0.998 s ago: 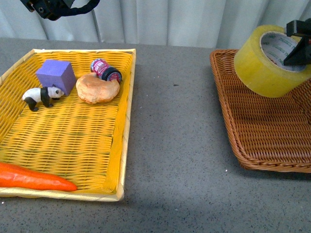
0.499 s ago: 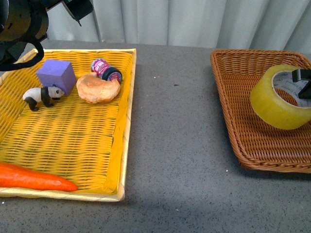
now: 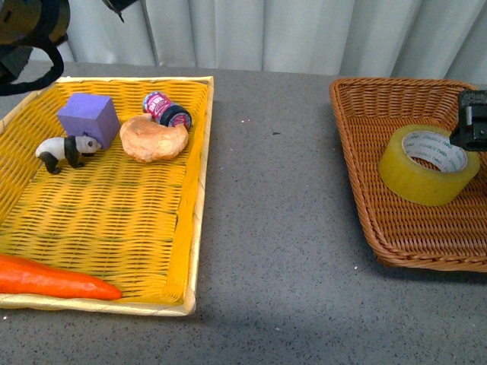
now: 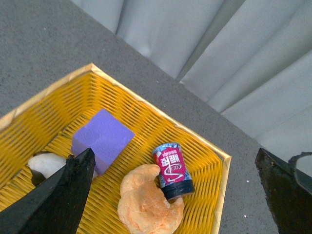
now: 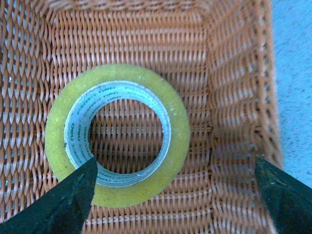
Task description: Move tape to another basket
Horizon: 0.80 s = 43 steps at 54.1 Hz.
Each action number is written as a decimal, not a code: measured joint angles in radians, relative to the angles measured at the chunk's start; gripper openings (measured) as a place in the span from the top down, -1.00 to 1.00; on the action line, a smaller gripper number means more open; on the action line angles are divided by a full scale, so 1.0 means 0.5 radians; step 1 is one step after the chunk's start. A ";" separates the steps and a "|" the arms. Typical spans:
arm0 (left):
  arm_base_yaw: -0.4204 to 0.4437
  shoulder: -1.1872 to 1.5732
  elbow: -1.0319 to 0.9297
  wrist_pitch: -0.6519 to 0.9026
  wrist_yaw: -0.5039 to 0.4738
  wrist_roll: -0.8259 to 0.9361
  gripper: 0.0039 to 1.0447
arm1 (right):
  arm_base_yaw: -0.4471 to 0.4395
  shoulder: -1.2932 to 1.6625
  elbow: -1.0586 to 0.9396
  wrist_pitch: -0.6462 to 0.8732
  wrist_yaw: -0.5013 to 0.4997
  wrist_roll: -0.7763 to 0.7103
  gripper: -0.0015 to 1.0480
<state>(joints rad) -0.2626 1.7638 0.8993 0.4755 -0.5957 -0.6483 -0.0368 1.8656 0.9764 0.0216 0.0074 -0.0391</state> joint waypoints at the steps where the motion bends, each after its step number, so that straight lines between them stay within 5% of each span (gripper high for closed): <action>1: -0.003 -0.018 -0.002 -0.011 -0.027 0.008 -0.88 | -0.004 -0.034 -0.019 0.022 0.002 0.001 -0.85; 6: -0.017 -0.086 -0.002 -0.140 -0.140 0.041 -0.88 | -0.014 -0.185 -0.105 0.121 0.049 -0.003 -0.82; 12: 0.056 -0.130 -0.285 0.536 0.447 0.489 -0.58 | -0.024 -0.350 -0.251 0.328 0.046 -0.018 -0.80; 19: 0.146 -0.334 -0.705 1.121 0.825 1.063 -0.10 | -0.032 -0.313 -0.809 1.755 -0.096 0.040 -0.34; 25: 0.207 -0.504 -0.893 1.174 0.874 1.192 0.25 | -0.011 -0.436 -1.068 2.251 -0.092 0.043 0.00; 36: 0.283 -0.774 -1.196 1.180 0.956 1.256 0.93 | 0.072 -0.769 -1.350 2.298 -0.018 0.051 0.68; 40: 0.321 -0.899 -1.299 1.160 0.984 1.266 0.93 | 0.075 -0.893 -1.461 2.262 -0.011 0.050 0.98; 43: 0.335 -0.917 -1.368 1.240 0.997 1.269 0.93 | 0.075 -0.974 -1.514 2.238 -0.010 0.054 0.98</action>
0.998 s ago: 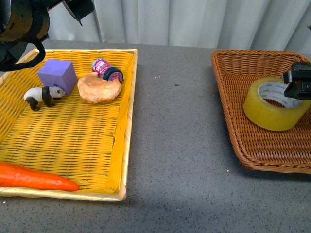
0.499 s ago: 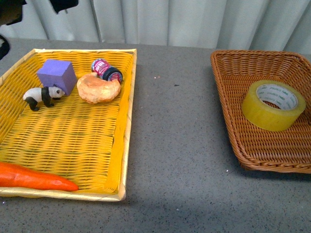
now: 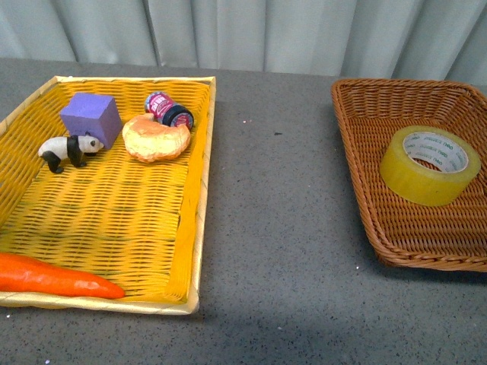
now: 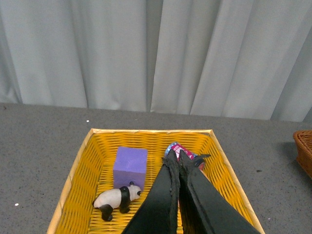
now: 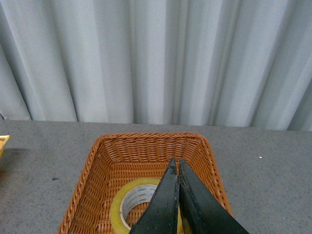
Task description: Move tape to another basket
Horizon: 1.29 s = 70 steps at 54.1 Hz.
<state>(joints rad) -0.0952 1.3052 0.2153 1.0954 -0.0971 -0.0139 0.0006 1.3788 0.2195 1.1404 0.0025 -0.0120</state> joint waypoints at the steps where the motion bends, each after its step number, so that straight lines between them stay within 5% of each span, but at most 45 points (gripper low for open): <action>1: 0.007 -0.008 -0.027 0.016 0.009 0.003 0.93 | 0.000 -0.034 -0.020 -0.011 0.000 0.000 0.98; 20: 0.184 -0.483 -0.273 -0.246 0.180 0.012 0.93 | 0.000 -0.563 -0.266 -0.294 -0.001 0.002 0.98; 70: 0.185 -1.843 -0.394 -1.420 0.189 0.013 0.93 | 0.000 -1.946 -0.428 -1.469 -0.006 0.002 0.98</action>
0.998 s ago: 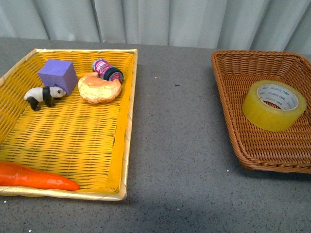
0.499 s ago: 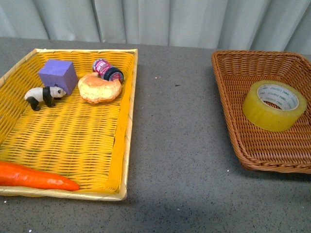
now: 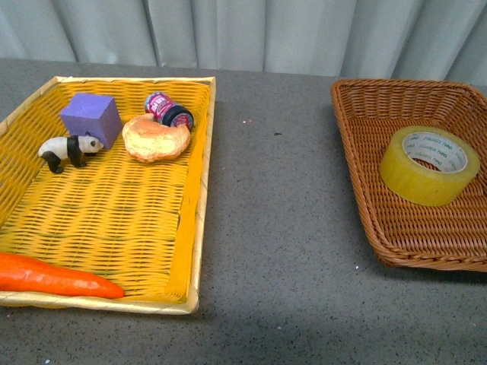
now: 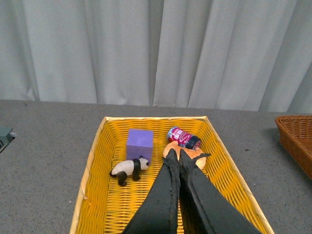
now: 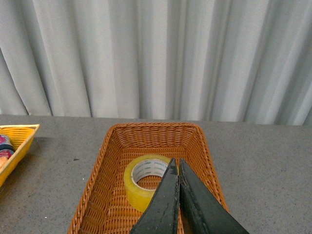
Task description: Move tape to another basket
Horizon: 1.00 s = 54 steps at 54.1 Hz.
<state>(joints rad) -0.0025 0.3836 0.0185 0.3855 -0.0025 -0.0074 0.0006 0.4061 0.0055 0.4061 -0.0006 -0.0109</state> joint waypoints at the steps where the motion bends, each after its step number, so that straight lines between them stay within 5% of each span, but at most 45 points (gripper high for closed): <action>1: 0.000 -0.014 0.000 -0.014 0.000 0.000 0.93 | 0.000 -0.019 0.000 -0.018 0.001 0.000 0.98; 35: 0.000 -0.430 0.000 -0.426 0.000 0.000 0.93 | 0.000 -0.449 0.000 -0.440 0.000 0.000 0.98; 41: 0.000 -0.685 0.000 -0.739 0.005 0.000 0.93 | 0.000 -0.607 0.002 -0.649 -0.001 0.001 0.98; 54: 0.000 -0.758 0.000 -0.767 0.005 0.000 0.93 | 0.000 -0.804 0.002 -0.809 -0.001 0.000 0.98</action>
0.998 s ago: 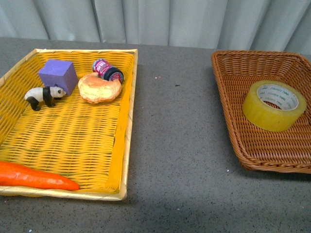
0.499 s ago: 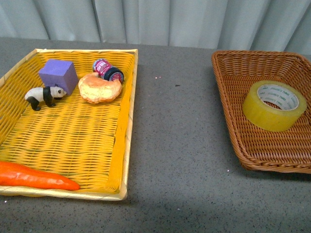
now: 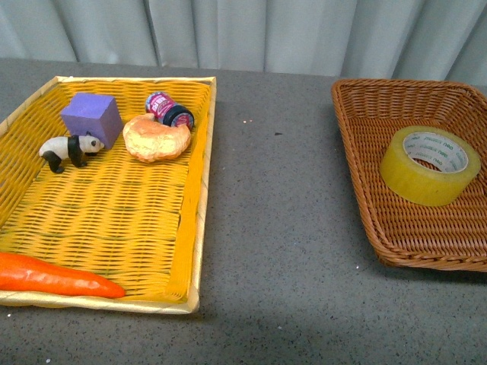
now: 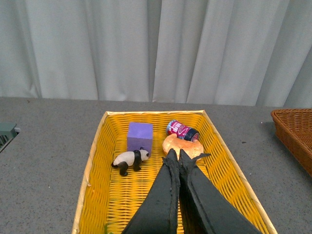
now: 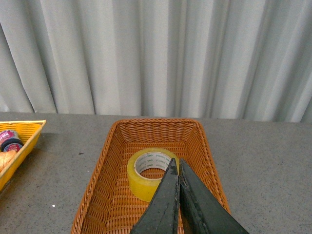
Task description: Move tape to another basket
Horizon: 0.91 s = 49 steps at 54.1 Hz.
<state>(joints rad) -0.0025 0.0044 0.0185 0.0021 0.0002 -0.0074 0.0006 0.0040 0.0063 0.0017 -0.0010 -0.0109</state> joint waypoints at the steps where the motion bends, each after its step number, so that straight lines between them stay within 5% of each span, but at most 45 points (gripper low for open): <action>1: 0.000 0.000 0.000 0.000 0.000 0.000 0.93 | 0.000 0.000 0.000 0.000 0.000 0.000 0.98; 6: 0.000 -0.001 0.000 0.000 0.000 0.000 0.73 | 0.000 -0.001 0.000 0.000 0.000 -0.001 0.92; 31: 0.000 -0.001 0.000 -0.001 0.000 0.001 -0.90 | 0.000 -0.001 0.000 0.000 -0.001 0.000 -0.70; 34: 0.000 -0.001 0.000 -0.001 0.000 0.005 -0.87 | 0.000 -0.001 0.000 0.000 0.000 0.002 -0.86; 49: 0.000 -0.001 0.000 -0.001 0.000 0.005 -0.88 | 0.000 -0.001 0.000 0.000 0.000 0.002 -0.83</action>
<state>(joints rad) -0.0025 0.0040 0.0185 0.0017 0.0002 -0.0048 0.0006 0.0036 0.0063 0.0017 -0.0010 -0.0101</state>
